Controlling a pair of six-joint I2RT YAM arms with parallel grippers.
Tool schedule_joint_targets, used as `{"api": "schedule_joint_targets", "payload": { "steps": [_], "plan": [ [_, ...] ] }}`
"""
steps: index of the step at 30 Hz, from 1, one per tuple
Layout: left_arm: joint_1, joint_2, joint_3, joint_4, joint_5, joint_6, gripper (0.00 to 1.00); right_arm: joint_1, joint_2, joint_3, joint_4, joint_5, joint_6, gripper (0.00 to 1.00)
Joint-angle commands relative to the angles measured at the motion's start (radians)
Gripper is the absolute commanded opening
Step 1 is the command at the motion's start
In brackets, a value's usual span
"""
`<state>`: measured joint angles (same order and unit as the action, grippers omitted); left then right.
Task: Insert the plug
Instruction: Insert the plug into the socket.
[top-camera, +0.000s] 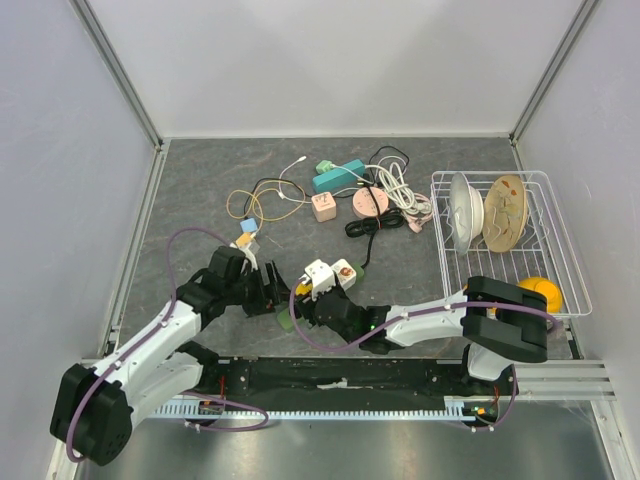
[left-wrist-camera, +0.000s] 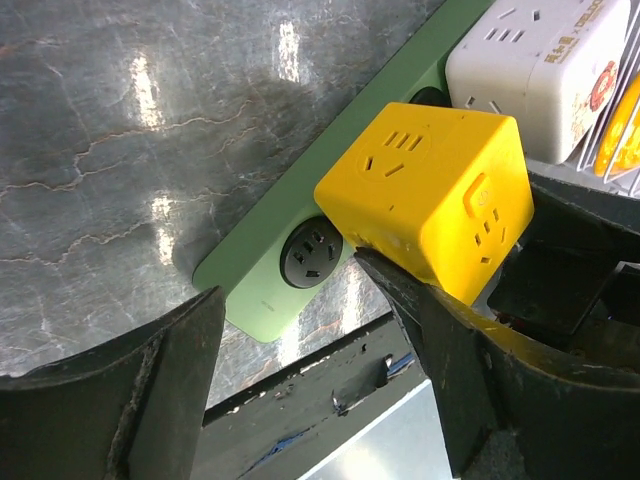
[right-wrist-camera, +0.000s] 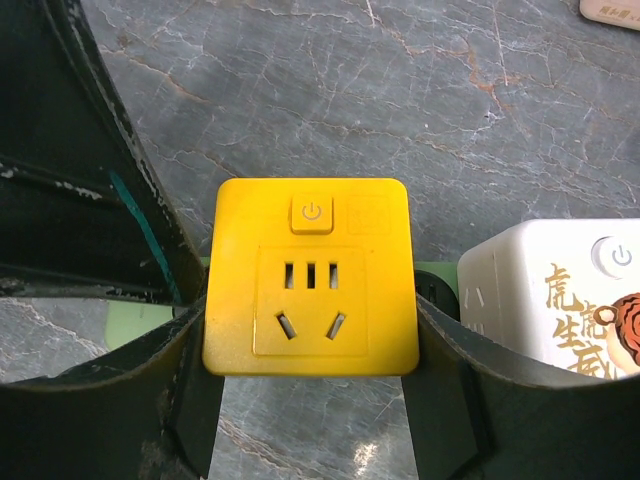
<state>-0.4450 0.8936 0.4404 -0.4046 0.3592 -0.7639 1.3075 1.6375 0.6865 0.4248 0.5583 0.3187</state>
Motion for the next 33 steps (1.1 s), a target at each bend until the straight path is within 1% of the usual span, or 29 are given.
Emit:
{"api": "schedule_joint_targets", "payload": {
  "steps": [1,10,19,24,28,33],
  "plan": [
    [-0.012,0.011,-0.006,0.069,0.053,0.006,0.84,0.013,0.110,-0.067,-0.155,-0.175,0.051,0.00],
    [-0.073,0.041,-0.026,0.070,0.020,-0.025,0.84,0.030,0.153,-0.137,-0.101,-0.209,0.120,0.00],
    [-0.084,-0.012,-0.077,0.058,0.000,-0.086,0.83,0.107,0.219,-0.114,-0.169,-0.205,0.166,0.00],
    [-0.089,-0.042,-0.092,0.033,-0.025,-0.100,0.83,0.105,0.234,-0.107,-0.199,-0.219,0.184,0.00],
    [-0.089,-0.056,-0.069,0.032,-0.039,-0.095,0.83,0.105,0.262,-0.140,-0.152,-0.276,0.218,0.00],
    [-0.089,-0.039,-0.072,0.030,-0.037,-0.087,0.83,0.107,0.286,-0.102,-0.225,-0.273,0.191,0.00]
  ]
}}
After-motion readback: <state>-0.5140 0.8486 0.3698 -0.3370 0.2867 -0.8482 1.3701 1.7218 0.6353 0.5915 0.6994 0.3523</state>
